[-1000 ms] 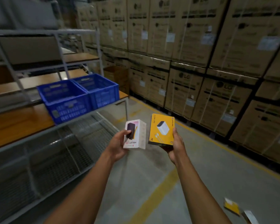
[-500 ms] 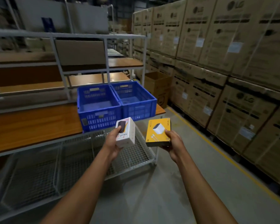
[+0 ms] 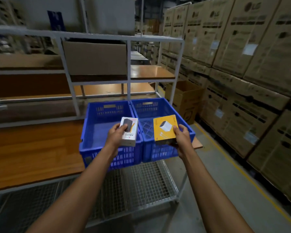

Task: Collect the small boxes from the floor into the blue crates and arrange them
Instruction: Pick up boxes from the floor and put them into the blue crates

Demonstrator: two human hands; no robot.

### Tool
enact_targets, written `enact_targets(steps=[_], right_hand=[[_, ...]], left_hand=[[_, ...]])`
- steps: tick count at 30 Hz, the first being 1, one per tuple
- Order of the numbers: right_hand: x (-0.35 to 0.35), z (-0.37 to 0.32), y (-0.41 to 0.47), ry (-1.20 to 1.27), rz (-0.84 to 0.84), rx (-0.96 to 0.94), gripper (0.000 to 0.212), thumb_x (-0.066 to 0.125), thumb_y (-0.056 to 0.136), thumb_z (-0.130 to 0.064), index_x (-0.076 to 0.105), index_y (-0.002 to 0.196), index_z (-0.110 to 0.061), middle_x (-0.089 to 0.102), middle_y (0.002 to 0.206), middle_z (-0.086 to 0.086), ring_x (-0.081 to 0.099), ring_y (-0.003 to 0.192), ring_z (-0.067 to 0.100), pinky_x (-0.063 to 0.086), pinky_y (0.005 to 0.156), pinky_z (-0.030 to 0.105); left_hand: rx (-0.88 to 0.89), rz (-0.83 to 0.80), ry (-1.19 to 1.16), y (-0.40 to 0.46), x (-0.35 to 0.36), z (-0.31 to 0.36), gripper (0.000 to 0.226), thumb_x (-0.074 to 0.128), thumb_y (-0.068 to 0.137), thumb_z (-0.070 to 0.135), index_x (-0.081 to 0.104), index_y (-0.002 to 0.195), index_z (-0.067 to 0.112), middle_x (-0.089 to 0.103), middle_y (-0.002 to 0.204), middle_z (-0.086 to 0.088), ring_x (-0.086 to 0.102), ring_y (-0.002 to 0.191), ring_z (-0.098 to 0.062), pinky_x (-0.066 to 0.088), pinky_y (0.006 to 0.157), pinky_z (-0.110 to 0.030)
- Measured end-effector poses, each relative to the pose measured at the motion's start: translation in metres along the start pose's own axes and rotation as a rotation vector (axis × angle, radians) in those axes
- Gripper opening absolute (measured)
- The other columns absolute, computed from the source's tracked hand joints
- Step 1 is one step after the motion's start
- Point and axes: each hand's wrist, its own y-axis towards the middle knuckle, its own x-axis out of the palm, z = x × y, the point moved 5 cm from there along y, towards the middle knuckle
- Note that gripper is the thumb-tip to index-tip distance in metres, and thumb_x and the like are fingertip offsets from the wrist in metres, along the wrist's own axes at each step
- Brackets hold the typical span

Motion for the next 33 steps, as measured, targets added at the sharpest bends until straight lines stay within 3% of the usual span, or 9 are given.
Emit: enact_targets(steps=[4,8,14,16,18,20,21,28,33], right_hand=[[0.029,-0.009,0.076,-0.176,0.022,-0.017,0.050,0.054,0.107,-0.028,0.038,0.153,-0.021,0.055,0.140,0.008,0.063,0.093,0.017,0.058,0.087,0.044],[0.051,-0.003,0.142,-0.372,-0.016,0.014,0.057,0.051,0.101,-0.024,0.032,0.155,-0.026,0.057,0.134,0.009,0.064,0.106,0.029,0.057,0.095,0.053],[0.078,0.049,0.215,-0.774,-0.300,0.208,0.075,0.039,0.102,-0.011,-0.005,0.163,-0.022,0.052,0.085,0.008,0.049,0.067,0.024,0.038,0.060,0.037],[0.086,0.065,0.222,-0.926,-0.450,0.247,0.060,0.035,0.107,-0.013,0.009,0.161,-0.013,0.053,0.088,0.008,0.050,0.067,0.024,0.039,0.063,0.037],[0.090,0.070,0.223,-1.116,-0.621,0.259,0.037,0.035,0.110,-0.014,0.036,0.144,-0.002,0.057,0.114,0.014,0.059,0.090,0.030,0.040,0.075,0.041],[0.092,0.066,0.238,-1.345,-0.653,0.105,0.054,0.040,0.108,-0.018,0.027,0.157,-0.002,0.041,0.153,0.025,0.048,0.133,0.042,0.042,0.097,0.053],[0.092,0.057,0.241,-1.358,-0.615,0.054,0.060,0.042,0.106,-0.016,0.022,0.161,-0.005,0.035,0.159,0.029,0.043,0.139,0.045,0.042,0.104,0.055],[0.083,-0.006,0.226,-1.085,-0.435,-0.228,0.044,0.045,0.098,-0.004,0.058,0.139,-0.011,0.060,0.142,0.013,0.059,0.122,0.034,0.051,0.092,0.045],[0.034,-0.026,0.172,-1.000,-0.131,-0.403,0.036,0.049,0.093,-0.007,0.071,0.120,-0.013,0.071,0.123,0.013,0.065,0.114,0.032,0.053,0.096,0.045]], left_hand=[[-0.051,0.133,0.159,0.070,-0.010,0.006,0.044,0.070,0.096,0.039,0.057,0.134,0.021,0.074,0.117,-0.010,0.075,0.092,-0.029,0.062,0.078,-0.047],[-0.170,0.192,0.306,0.120,-0.015,-0.016,0.036,0.063,0.101,0.037,0.047,0.129,0.021,0.065,0.120,-0.008,0.067,0.091,-0.026,0.052,0.062,-0.033],[-0.408,0.204,0.472,0.211,-0.042,-0.104,0.078,0.060,0.071,0.038,0.040,0.143,0.015,0.065,0.123,-0.017,0.071,0.097,-0.036,0.062,0.081,-0.050],[-0.498,0.120,0.570,0.181,-0.017,-0.083,0.058,0.061,0.078,0.030,0.046,0.129,0.007,0.062,0.108,-0.017,0.062,0.075,-0.029,0.051,0.071,-0.036],[-0.535,0.044,0.701,0.165,-0.002,-0.070,0.028,0.045,0.097,0.021,0.045,0.116,0.001,0.055,0.100,-0.022,0.046,0.063,-0.026,0.039,0.064,-0.034],[-0.462,0.134,0.760,0.171,-0.001,-0.059,0.022,0.037,0.101,0.012,0.049,0.115,0.001,0.057,0.096,-0.024,0.050,0.067,-0.028,0.040,0.064,-0.033],[-0.393,0.183,0.738,0.177,-0.001,-0.054,0.023,0.038,0.100,0.012,0.054,0.114,0.002,0.061,0.099,-0.026,0.057,0.072,-0.030,0.043,0.065,-0.034],[-0.018,0.215,0.655,0.195,0.058,0.016,0.021,0.056,0.094,0.020,0.067,0.108,0.030,0.071,0.111,-0.004,0.071,0.097,-0.029,0.062,0.087,-0.049],[0.206,-0.076,0.658,0.151,0.159,0.040,0.019,0.061,0.097,0.028,0.068,0.115,0.029,0.071,0.110,0.003,0.071,0.092,-0.022,0.060,0.086,-0.045]])
